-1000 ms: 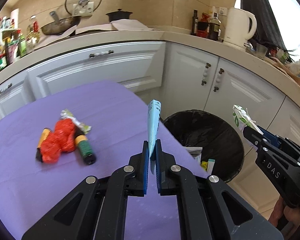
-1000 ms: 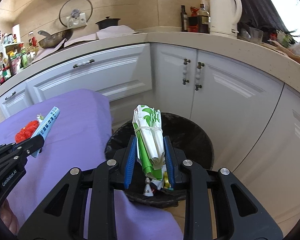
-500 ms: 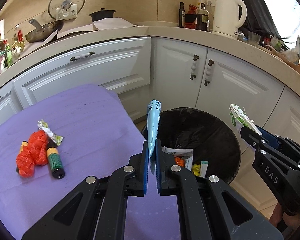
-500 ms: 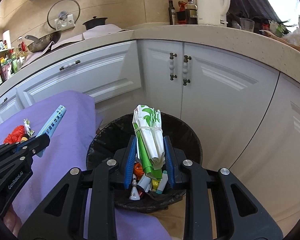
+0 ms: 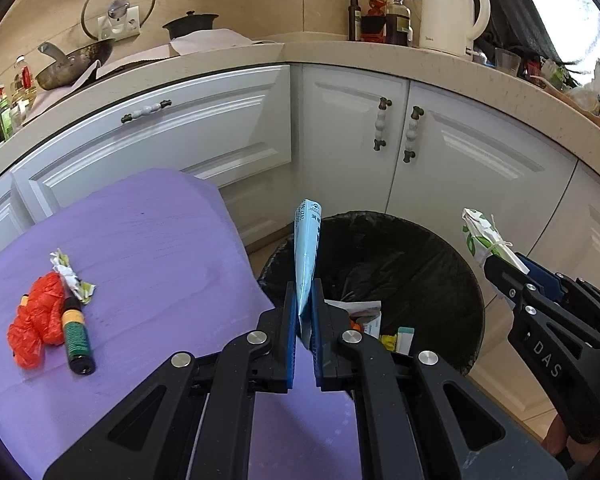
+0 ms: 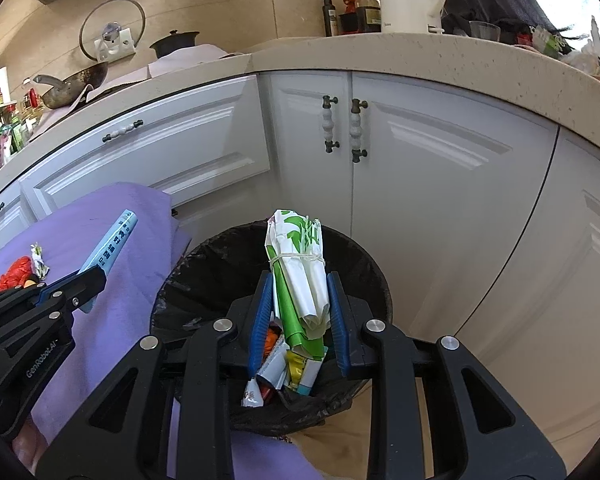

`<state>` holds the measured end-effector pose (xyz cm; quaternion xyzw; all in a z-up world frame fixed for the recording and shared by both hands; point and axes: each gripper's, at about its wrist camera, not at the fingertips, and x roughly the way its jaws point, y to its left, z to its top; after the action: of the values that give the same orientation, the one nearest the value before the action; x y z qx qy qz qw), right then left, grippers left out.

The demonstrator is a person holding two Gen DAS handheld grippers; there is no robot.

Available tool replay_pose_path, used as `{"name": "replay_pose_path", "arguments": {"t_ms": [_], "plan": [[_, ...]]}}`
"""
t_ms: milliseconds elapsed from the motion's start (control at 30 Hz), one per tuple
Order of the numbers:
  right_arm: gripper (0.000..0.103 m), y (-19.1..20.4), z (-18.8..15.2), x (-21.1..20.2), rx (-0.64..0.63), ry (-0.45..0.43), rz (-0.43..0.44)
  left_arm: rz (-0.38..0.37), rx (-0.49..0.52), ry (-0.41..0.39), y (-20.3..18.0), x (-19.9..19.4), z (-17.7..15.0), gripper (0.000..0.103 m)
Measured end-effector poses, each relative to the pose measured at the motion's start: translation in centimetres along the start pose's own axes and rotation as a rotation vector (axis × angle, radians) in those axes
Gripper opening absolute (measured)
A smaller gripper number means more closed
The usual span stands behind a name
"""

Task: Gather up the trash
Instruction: 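Carry both items over the black bin and open both tools to drop them, then move both open tools back toward the remaining trash on the table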

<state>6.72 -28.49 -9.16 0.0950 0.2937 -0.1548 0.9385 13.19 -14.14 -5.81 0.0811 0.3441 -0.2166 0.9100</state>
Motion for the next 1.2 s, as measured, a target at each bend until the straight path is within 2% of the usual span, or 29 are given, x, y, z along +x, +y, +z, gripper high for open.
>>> {"name": "replay_pose_path", "arguments": {"t_ms": [367, 500, 533, 567, 800, 1000, 1200], "plan": [[0.029, -1.1, -0.1, 2.2, 0.028, 0.033, -0.006, -0.006, 0.022, 0.042, -1.2, 2.2, 0.5, 0.009], [0.030, -1.4, -0.4, 2.6, 0.046, 0.050, -0.006, -0.008, 0.015, 0.043, -1.1, 2.3, 0.6, 0.030], [0.039, -1.4, -0.4, 2.6, 0.046, 0.049, -0.007, -0.011, 0.011, 0.041, -1.0, 2.2, 0.6, 0.033], [0.042, -1.3, -0.4, 2.5, 0.047, 0.043, -0.010, -0.011, 0.006, 0.039, -0.9, 2.2, 0.6, 0.034], [0.042, -0.6, 0.0, 1.5, 0.044, 0.025, 0.001, 0.012, -0.017, 0.021, 0.3, 0.8, 0.4, 0.049], [0.043, 1.5, 0.3, 0.6, 0.022, 0.018, 0.043, 0.043, -0.066, 0.021, 3.2, -1.2, -0.2, 0.054], [0.044, 5.7, 0.4, 0.2, -0.024, 0.029, 0.128, 0.099, -0.101, 0.008, 7.1, -3.7, -1.3, 0.058]]}}
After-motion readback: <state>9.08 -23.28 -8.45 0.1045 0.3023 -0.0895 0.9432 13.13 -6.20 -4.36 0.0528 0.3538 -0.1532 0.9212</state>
